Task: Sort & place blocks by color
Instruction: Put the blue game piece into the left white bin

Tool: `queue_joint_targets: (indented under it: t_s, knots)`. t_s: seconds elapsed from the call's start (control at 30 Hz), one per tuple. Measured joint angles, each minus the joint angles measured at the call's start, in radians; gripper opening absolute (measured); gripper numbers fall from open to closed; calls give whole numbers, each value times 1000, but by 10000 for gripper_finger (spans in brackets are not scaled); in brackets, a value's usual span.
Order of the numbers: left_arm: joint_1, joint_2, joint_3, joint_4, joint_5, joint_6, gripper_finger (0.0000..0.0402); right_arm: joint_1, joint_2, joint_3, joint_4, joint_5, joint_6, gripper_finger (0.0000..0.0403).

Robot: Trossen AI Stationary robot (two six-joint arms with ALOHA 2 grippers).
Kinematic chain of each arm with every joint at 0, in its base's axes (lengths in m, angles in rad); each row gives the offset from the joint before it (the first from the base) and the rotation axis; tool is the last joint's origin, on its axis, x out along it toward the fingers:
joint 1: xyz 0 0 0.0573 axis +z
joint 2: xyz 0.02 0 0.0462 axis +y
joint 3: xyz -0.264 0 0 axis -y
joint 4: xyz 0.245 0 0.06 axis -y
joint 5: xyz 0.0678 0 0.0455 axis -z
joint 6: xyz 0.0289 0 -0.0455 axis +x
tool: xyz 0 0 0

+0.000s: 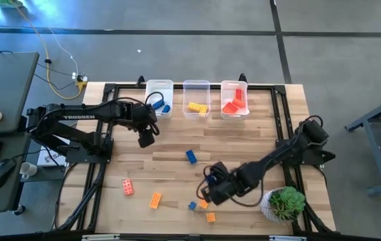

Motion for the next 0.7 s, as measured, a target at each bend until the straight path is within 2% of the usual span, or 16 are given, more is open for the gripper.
queue_joint_targets:
  t_s: [0.17, 0.5, 0.7]
  knots:
    - [0, 0, 0, 59, 0, 69, 200, -103, -3, 0, 64, -18, -173, 106]
    - [2, 0, 0, 184, 3, 232, 200, -324, -4, 0, 227, -152, -464, 106]
    - [2, -28, 0, 226, 85, 323, 200, -408, -9, 0, 319, -202, -584, 106]
